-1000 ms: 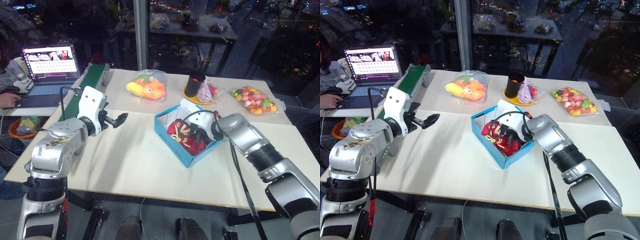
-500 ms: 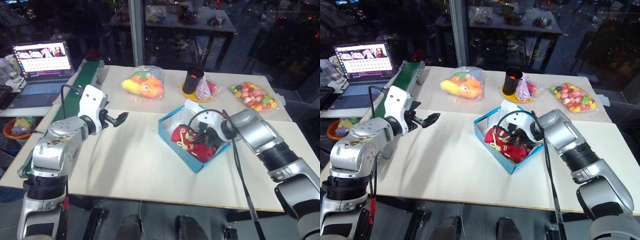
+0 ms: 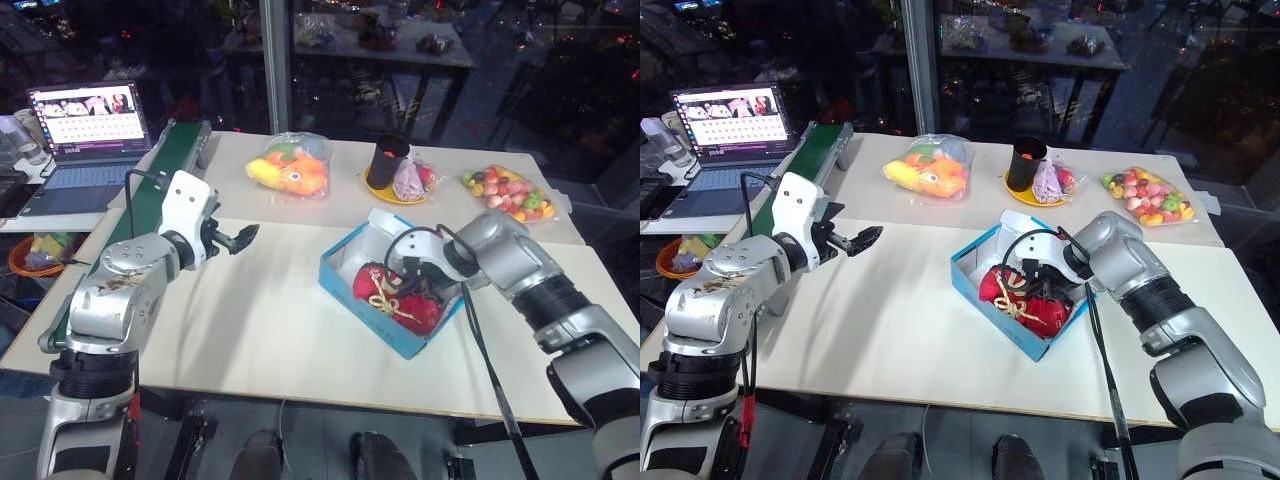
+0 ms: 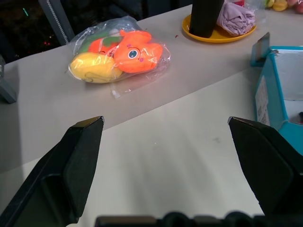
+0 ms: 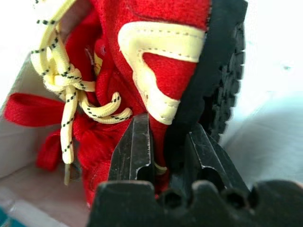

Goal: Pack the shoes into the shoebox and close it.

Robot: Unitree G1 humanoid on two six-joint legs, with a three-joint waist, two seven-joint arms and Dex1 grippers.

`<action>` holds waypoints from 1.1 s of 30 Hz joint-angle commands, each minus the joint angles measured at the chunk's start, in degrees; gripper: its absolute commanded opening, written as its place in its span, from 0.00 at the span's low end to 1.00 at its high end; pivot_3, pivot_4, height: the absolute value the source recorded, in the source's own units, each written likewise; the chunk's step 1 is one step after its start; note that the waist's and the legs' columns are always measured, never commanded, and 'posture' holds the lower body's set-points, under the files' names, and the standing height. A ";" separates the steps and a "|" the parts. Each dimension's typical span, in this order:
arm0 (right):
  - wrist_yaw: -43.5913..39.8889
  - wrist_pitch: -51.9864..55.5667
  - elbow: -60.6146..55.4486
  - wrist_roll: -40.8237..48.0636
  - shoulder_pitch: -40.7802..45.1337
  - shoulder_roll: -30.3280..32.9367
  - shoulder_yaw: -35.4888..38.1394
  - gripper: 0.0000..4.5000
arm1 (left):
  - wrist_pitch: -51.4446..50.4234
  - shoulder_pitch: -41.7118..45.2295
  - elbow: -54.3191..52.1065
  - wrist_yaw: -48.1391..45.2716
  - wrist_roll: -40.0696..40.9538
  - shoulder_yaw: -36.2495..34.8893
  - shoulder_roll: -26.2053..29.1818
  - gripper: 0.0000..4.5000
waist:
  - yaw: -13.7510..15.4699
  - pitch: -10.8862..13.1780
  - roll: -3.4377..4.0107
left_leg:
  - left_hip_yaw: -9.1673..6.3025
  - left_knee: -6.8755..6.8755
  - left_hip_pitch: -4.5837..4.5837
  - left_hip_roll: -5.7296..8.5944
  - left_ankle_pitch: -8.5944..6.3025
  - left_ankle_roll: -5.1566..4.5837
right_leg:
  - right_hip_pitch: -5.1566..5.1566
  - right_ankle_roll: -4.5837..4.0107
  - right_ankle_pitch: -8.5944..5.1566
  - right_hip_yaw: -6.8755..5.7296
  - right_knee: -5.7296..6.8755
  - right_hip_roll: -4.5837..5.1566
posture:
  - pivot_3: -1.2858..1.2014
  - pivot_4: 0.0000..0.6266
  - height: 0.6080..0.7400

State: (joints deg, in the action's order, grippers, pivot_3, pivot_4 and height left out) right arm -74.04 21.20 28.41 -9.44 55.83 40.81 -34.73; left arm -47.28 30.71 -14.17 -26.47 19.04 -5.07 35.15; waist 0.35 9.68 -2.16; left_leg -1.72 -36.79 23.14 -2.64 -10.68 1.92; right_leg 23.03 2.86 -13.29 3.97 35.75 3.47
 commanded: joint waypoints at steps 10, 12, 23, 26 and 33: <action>8.68 -0.03 5.64 -13.19 -4.46 1.81 -2.23 0.09 | 1.49 1.45 -0.80 -0.40 -0.80 0.16 0.02 1.00 | -0.09 -0.02 -0.02 | 0.00 -0.04 -0.28 0.04 -0.17 0.49 | -0.34 -0.22 -0.12 0.07 0.02 0.04 | 0.52 0.24 0.95; 5.73 1.07 3.45 -12.47 -6.14 2.65 -1.83 0.09 | 1.53 1.60 -0.65 -0.57 -0.87 0.24 -0.04 1.00 | -0.15 -0.03 -0.03 | 0.00 -0.04 -0.31 0.04 0.01 0.43 | -0.42 -0.22 -0.11 0.07 0.15 0.02 | 0.52 0.24 0.95; 3.48 1.08 3.38 -11.71 -7.56 3.45 3.29 0.35 | 1.84 2.04 0.15 -1.07 -1.03 0.50 -0.21 1.00 | 0.55 -0.10 -0.13 | -0.04 0.02 0.18 0.03 -0.20 -0.06 | -0.70 0.06 -0.63 -0.03 0.08 0.02 | 0.52 0.24 0.95; 5.46 2.18 4.61 -10.10 -6.19 1.45 6.12 0.59 | 1.87 2.08 0.22 -1.17 -1.03 0.44 -0.15 1.00 | 0.25 -0.09 -0.16 | -0.02 0.02 0.18 0.03 -0.22 -0.06 | -0.70 0.06 -0.65 -0.03 0.06 0.03 | 0.52 0.24 0.95; -0.46 14.51 -4.19 -2.27 -4.51 0.65 14.18 0.99 | 1.97 2.39 0.56 -1.67 -1.14 0.68 -0.03 1.00 | -0.70 0.10 -0.04 | -0.04 0.02 0.12 0.00 -0.17 -0.05 | -0.57 0.36 -0.84 -0.02 0.31 -0.03 | 0.52 0.24 0.95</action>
State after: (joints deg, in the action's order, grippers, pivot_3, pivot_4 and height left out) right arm -72.51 32.34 27.26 -14.11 51.29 41.43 -22.07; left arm -46.57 31.25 -12.70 -27.83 18.23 -4.13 34.78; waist -0.34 9.77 -2.20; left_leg -1.76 -36.77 23.30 -2.64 -10.84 1.87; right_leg 22.52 3.21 -14.12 3.97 36.08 3.43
